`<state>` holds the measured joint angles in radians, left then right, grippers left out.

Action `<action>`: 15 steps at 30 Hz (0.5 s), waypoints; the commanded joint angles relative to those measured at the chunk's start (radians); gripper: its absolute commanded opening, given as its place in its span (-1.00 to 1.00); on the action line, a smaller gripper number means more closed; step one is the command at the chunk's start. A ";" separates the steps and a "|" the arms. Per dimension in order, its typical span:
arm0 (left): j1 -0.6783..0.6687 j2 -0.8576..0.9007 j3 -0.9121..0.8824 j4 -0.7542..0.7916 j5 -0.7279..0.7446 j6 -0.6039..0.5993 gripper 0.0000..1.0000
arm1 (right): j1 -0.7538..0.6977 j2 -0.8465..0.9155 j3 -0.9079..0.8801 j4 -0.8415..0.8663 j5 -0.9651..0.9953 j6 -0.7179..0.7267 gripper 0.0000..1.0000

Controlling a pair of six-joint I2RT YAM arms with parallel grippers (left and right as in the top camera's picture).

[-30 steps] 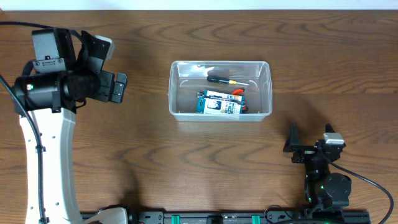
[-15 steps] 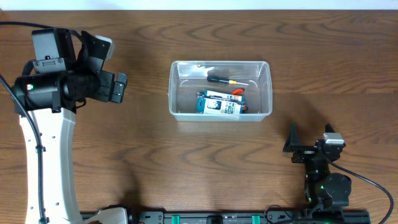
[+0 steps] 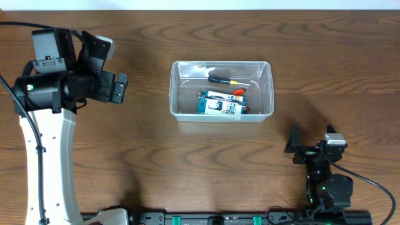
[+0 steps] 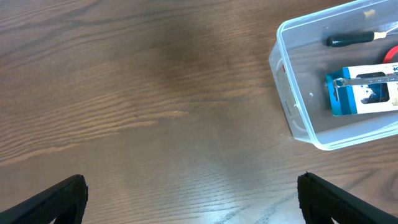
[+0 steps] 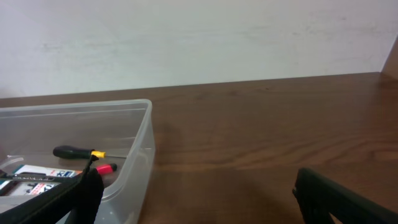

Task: Pack container

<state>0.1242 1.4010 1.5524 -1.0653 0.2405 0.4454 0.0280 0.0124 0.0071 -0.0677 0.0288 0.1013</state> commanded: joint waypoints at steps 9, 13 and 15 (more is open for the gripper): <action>0.003 -0.185 -0.052 0.001 0.010 -0.002 0.96 | 0.002 -0.007 -0.002 -0.006 -0.011 -0.013 0.99; 0.001 -0.346 -0.184 0.002 0.010 -0.002 0.96 | 0.002 -0.007 -0.002 -0.006 -0.011 -0.013 0.98; -0.006 -0.435 -0.272 0.002 0.010 -0.002 0.96 | 0.002 -0.007 -0.002 -0.006 -0.011 -0.013 0.99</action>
<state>0.1226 1.0428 1.3712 -1.0573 0.2405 0.4454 0.0284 0.0120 0.0071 -0.0685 0.0250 0.1009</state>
